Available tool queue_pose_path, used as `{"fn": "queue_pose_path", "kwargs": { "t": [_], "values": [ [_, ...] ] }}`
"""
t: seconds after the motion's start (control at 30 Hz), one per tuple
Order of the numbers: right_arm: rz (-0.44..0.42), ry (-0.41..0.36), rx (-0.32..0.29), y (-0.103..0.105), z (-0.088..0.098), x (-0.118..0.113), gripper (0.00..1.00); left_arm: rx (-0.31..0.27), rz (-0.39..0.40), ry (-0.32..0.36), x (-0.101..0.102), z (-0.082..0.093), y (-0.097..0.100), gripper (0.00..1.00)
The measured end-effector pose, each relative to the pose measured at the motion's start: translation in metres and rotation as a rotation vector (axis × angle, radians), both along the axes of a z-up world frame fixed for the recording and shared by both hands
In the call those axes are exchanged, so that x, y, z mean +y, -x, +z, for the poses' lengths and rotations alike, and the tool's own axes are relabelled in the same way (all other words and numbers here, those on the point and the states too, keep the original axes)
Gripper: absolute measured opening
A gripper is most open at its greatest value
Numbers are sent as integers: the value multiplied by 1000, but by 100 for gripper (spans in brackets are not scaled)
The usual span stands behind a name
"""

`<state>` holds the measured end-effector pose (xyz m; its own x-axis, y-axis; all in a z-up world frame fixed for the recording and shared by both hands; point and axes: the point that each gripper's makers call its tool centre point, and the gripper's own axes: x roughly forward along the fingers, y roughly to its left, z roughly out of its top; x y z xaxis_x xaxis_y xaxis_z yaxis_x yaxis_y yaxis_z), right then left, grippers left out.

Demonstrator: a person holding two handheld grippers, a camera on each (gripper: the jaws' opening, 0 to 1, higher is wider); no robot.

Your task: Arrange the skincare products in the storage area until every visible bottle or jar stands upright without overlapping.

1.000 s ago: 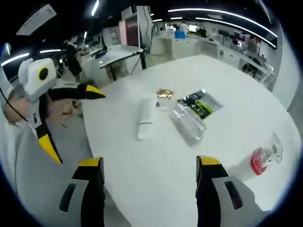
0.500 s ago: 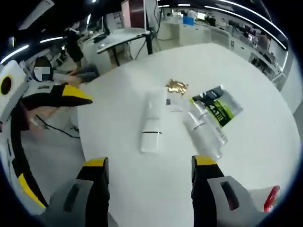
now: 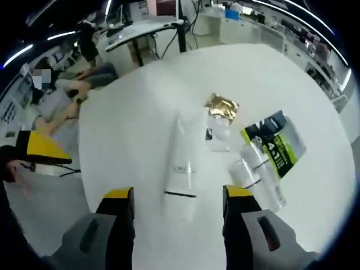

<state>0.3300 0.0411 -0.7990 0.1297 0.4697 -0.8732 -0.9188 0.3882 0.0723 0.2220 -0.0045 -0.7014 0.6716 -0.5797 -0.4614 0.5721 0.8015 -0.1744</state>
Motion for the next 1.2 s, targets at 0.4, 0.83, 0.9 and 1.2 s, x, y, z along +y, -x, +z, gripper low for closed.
{"fn": "queue_pose_path", "kwargs": {
  "t": [0.4,0.83,0.9,1.2],
  "values": [
    [35,66,23,-10,-19,19,58,21,11,-2,3,-4,0,93],
    [46,105,9,-27,-33,47,55,34,15,-13,4,-7,0,93],
    [44,110,12,-30,-35,50,54,37,23,-10,5,-8,-1,93],
    [41,152,0,-39,-35,49,49,42,35,-14,7,-9,-1,92]
  ]
}}
